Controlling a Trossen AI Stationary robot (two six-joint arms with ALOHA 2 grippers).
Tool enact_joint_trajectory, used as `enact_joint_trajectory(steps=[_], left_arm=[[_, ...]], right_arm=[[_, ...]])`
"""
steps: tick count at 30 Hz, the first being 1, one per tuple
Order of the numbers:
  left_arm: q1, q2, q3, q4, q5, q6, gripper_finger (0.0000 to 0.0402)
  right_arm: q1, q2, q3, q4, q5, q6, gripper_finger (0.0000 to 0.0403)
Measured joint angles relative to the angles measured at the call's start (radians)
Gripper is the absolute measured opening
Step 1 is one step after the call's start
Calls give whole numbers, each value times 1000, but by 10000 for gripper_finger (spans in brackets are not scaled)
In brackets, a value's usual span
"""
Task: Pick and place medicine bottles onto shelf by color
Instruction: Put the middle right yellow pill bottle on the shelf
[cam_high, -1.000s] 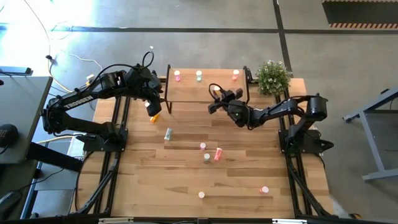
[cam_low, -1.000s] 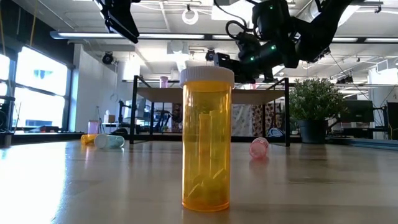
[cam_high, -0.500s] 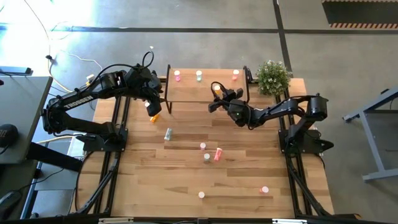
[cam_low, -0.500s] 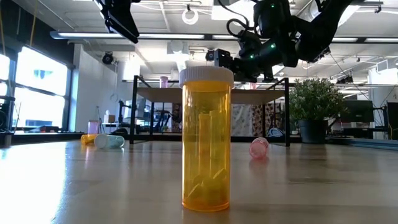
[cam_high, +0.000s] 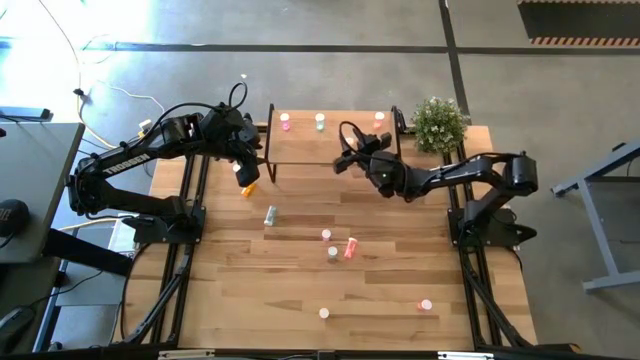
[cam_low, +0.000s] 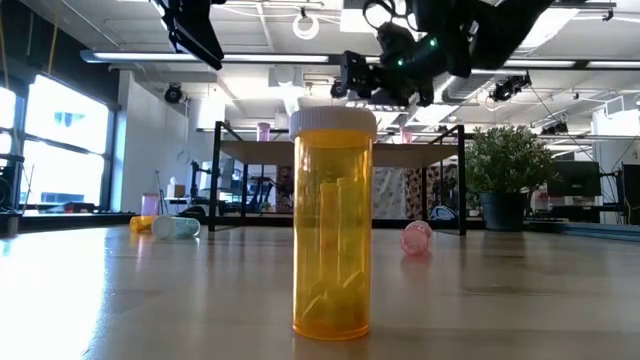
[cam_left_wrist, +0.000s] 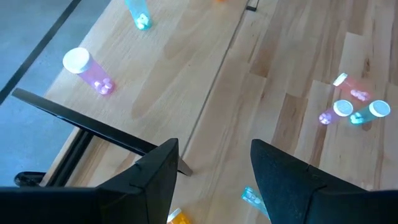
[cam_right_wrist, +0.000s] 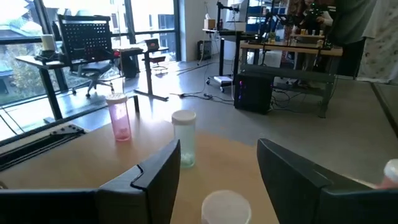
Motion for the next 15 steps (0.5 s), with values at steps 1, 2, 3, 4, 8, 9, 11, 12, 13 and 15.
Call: enact_joint_trajectory(steps=[1, 2, 3, 4, 8, 9, 11, 12, 13, 15], left_arm=[[0, 0, 0, 0, -1, 4, 193], [0, 0, 0, 0, -5, 9, 193], [0, 0, 0, 0, -9, 14, 193], [0, 0, 0, 0, -15, 16, 193], [2, 0, 0, 0, -18, 23, 193], [2, 0, 0, 0, -18, 23, 193], [2, 0, 0, 0, -18, 23, 193], [2, 0, 0, 0, -17, 23, 193], [2, 0, 0, 0, -17, 23, 193], [2, 0, 0, 0, -18, 23, 193]], right_arm=[[0, -9, 20, -32, 0, -6, 204], [0, -20, 38, -71, -2, -12, 204], [0, -30, 60, -115, -1, -15, 204], [-2, -42, 87, -164, -9, -14, 204], [-24, -85, 210, -434, -99, 26, 204], [-34, -93, 246, -514, -129, 42, 204], [-56, -98, 325, -659, -212, 55, 204], [-68, -100, 365, -730, -257, 57, 204], [-81, -100, 403, -797, -300, 56, 204], [-109, -101, 482, -934, -402, 50, 204]])
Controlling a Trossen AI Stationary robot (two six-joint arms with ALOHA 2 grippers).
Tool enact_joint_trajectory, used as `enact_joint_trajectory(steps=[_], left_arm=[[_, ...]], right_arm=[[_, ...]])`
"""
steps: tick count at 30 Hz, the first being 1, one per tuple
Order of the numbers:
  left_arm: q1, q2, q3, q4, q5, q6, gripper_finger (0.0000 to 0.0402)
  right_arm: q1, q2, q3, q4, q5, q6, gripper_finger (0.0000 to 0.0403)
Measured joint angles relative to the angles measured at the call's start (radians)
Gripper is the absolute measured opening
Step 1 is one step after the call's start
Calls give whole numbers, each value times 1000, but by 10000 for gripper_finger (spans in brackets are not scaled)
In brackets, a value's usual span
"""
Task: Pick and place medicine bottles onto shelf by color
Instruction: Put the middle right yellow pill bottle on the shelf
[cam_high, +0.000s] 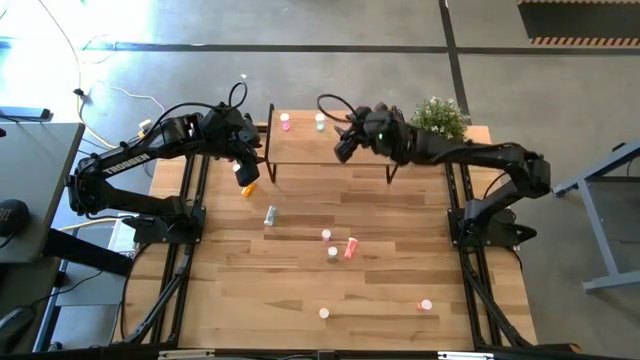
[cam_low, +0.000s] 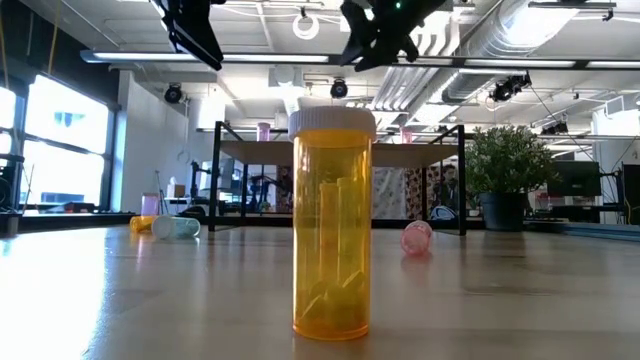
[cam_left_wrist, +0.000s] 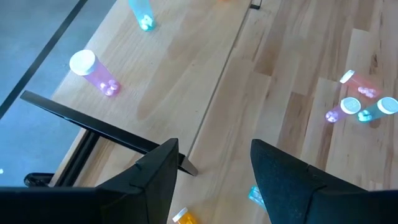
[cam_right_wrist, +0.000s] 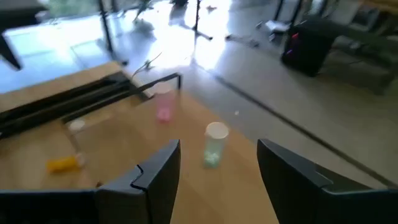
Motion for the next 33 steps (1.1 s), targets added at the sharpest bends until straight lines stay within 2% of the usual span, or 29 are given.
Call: enact_joint_trajectory(steps=[6, 11, 16, 28, 33], left_arm=[[0, 0, 0, 0, 0, -2, 193], [7, 0, 0, 3, -1, -19, 193], [36, 0, 0, 57, -4, -28, 193], [132, 0, 0, 235, -4, -53, 193], [165, 0, 0, 276, -4, -53, 193]], right_arm=[[-103, 0, 161, -306, -275, -54, 204], [-189, 0, 201, -410, -488, -151, 204], [-259, 2, 169, -437, -678, -226, 204], [-270, 3, 85, -390, -687, -337, 204], [-270, 3, 40, -327, -641, -338, 204]])
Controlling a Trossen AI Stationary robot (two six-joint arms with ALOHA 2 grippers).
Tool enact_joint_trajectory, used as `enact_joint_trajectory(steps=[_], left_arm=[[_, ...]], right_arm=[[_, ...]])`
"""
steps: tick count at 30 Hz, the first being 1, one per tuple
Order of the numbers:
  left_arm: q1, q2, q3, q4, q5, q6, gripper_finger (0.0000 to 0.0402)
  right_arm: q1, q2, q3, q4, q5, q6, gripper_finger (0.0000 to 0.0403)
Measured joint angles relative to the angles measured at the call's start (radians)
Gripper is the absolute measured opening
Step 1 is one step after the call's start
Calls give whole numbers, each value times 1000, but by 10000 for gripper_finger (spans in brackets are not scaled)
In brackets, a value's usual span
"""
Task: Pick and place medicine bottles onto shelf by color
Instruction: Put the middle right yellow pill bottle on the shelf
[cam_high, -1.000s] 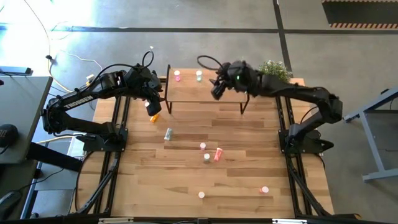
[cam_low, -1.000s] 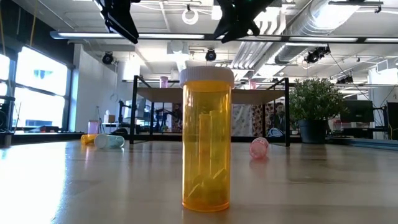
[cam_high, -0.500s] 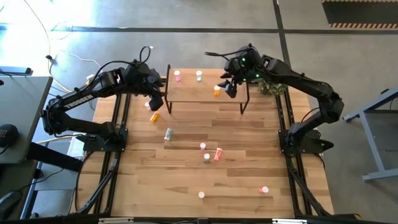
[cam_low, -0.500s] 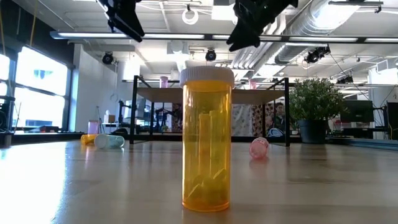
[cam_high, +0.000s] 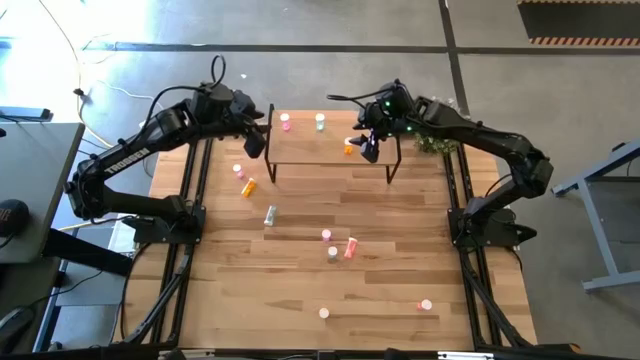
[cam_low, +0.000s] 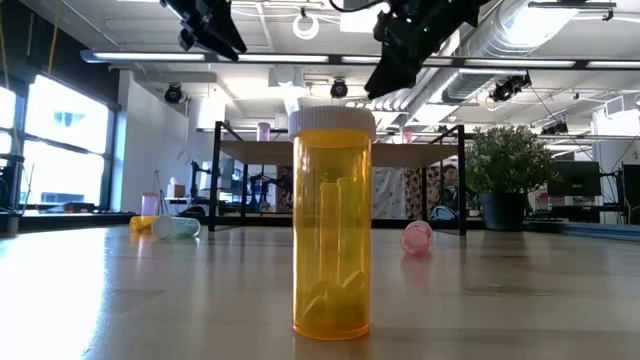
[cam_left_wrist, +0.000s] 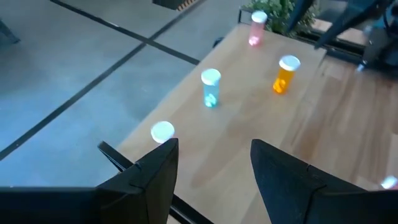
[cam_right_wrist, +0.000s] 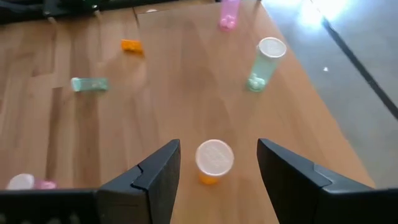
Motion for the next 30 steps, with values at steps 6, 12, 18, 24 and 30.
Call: enact_joint_trajectory(steps=[6, 12, 18, 24, 30], left_arm=[[27, 0, 0, 9, 0, -2, 193], [31, 0, 0, 9, 0, -23, 193], [31, 0, 0, 9, 0, -26, 193], [31, 0, 0, 9, 0, -26, 193], [31, 0, 0, 9, 1, -26, 193]], right_arm=[[0, 0, -56, 60, -3, 3, 204], [0, 0, -117, 150, 4, 14, 204], [0, 0, -164, 192, 22, 20, 204], [0, 2, -179, 222, 23, 31, 204], [0, 3, -178, 226, 21, 48, 204]])
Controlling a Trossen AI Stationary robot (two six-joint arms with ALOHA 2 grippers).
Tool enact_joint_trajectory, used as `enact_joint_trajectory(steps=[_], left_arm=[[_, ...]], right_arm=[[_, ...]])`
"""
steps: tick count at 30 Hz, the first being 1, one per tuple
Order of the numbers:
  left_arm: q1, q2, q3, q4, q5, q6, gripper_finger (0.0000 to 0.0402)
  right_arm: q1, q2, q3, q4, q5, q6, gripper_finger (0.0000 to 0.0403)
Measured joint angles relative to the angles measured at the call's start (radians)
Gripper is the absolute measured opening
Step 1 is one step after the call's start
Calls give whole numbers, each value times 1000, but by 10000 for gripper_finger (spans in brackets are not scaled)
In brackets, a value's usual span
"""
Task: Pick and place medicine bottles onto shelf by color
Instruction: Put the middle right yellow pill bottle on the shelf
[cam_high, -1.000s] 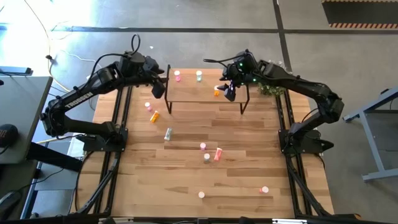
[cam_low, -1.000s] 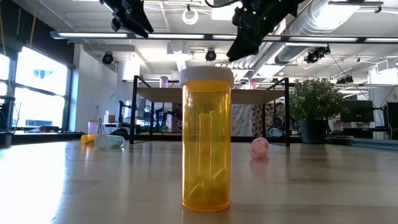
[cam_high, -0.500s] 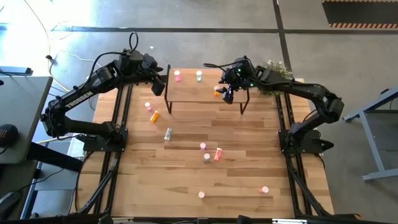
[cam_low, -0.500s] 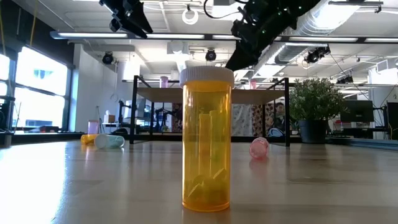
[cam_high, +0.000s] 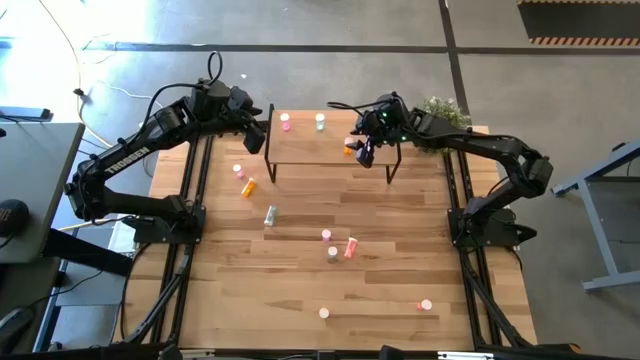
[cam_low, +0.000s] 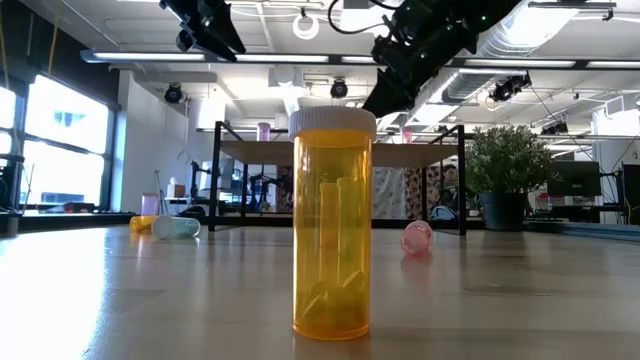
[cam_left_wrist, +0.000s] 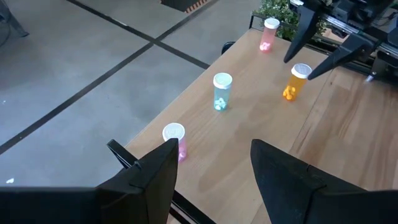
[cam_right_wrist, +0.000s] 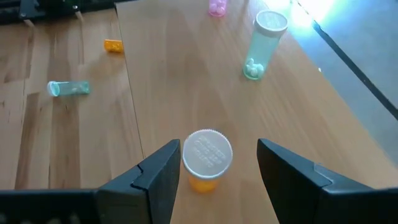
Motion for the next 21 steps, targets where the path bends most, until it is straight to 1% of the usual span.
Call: enact_joint_trajectory(steps=[17, 19, 21], left_arm=[[0, 0, 0, -1, 0, 8, 193], [0, 0, 0, -1, 0, 8, 193], [0, 0, 0, -1, 0, 12, 193]], right_arm=[[11, 33, 1, 10, -1, 27, 204], [11, 33, 1, 15, -1, 29, 200], [11, 33, 1, 14, 1, 39, 187]])
